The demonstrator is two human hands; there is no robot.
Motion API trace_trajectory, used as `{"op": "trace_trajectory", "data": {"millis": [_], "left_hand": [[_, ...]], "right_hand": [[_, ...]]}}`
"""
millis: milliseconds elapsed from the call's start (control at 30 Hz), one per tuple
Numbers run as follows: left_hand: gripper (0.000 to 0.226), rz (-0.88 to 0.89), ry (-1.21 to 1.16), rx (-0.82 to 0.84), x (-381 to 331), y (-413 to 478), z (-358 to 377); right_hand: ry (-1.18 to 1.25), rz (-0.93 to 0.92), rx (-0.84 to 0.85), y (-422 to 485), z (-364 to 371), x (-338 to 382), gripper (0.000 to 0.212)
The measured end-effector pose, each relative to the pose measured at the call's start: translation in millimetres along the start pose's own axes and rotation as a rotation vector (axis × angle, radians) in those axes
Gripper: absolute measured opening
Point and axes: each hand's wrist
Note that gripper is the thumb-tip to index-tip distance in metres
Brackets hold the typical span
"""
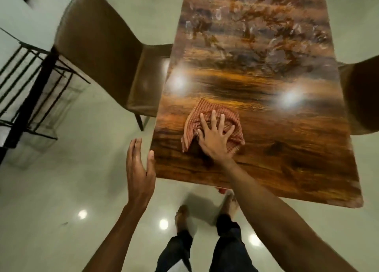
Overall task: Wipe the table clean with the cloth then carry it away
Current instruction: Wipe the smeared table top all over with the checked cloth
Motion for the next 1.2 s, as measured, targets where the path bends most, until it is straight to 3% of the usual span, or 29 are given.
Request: {"op": "trace_trajectory", "data": {"millis": [167, 300, 400, 500, 633, 733, 900, 1067, 1200], "left_hand": [[0.058, -0.045, -0.01, -0.071, 40.4, -10.2, -40.5], [0.057, -0.082, -0.064, -0.061, 46.5, -26.2, -46.3], [0.059, -0.087, -0.065, -0.018, 39.4, -34.4, -30.8], [0.06, -0.071, -0.074, 0.015, 30.7, -40.1, -15.6], [0.063, -0.03, -0.114, 0.082, 6.4, -55.4, 7.7], [0.063, 0.01, -0.111, 0.123, -16.6, -71.0, 31.4], [0.06, 0.119, -0.072, 0.22, -62.9, -107.4, 93.3], [0.059, 0.179, -0.046, 0.251, -107.6, -148.2, 164.0], [0.06, 0.173, 0.01, 0.275, -151.3, -199.0, 234.8]], "right_hand": [[-0.108, -0.177, 0.046, 25.1, 13.5, 82.2, 0.061], [-0.066, -0.323, 0.032, -83.4, 67.0, 119.9, 0.07], [-0.029, -0.361, 0.011, -126.1, 84.1, 108.9, 0.067], [-0.072, -0.291, -0.016, -133.5, 73.7, 67.0, 0.065], [-0.063, -0.001, -0.063, -168.0, 54.7, -42.2, 0.062], [-0.011, 0.2, -0.056, -176.1, 46.5, -75.5, 0.064], [-0.01, -0.002, -0.095, -187.6, 46.3, -102.1, 0.067], [0.037, 0.234, -0.145, -232.8, 16.4, -279.9, 0.064], [0.06, 0.132, -0.127, -239.9, 5.9, -324.4, 0.064]]}}
Point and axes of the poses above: each hand's wrist, its own y-axis towards the middle knuckle, its own z-axis out of the palm, x = y × z, and after that the axes turned 4 degrees about -z, right-handed
